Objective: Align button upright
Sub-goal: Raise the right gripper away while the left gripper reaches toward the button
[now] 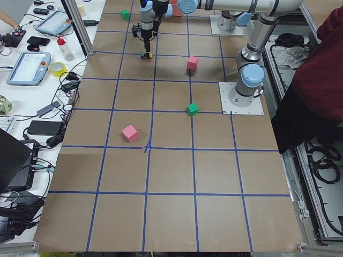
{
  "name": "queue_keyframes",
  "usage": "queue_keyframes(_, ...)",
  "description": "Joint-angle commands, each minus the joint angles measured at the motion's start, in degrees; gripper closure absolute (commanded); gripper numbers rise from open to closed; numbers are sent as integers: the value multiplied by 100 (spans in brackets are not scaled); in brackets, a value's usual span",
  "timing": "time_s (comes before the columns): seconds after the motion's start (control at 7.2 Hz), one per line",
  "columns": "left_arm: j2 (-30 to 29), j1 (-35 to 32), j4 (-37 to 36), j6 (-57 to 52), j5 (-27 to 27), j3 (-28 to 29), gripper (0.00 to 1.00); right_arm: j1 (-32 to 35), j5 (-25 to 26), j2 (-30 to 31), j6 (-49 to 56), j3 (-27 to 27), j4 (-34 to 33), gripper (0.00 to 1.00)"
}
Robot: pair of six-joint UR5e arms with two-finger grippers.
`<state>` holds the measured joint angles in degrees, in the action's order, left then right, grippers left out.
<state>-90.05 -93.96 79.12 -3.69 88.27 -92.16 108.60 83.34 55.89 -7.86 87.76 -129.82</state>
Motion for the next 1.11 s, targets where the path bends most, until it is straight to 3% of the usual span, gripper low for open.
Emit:
queue_keyframes(0.0, 49, -61, -821, 428, -3, -885, 0, -250, 235, 464, 48, 48, 568, 0)
queue_keyframes(0.28, 15, -427, -2621, 927, 58, -1950, 0, -837, 174, 1139, 257, 48, 1464, 0)
queue_keyframes(0.56, -335, -1121, -4161, 1571, 882, -2759, 0, -1366, 165, 1921, 628, 57, 2526, 0)
queue_keyframes(0.97, -1476, -1395, -6666, 1942, 911, -3202, 0, -1499, 305, 3012, 585, 48, 3540, 0)
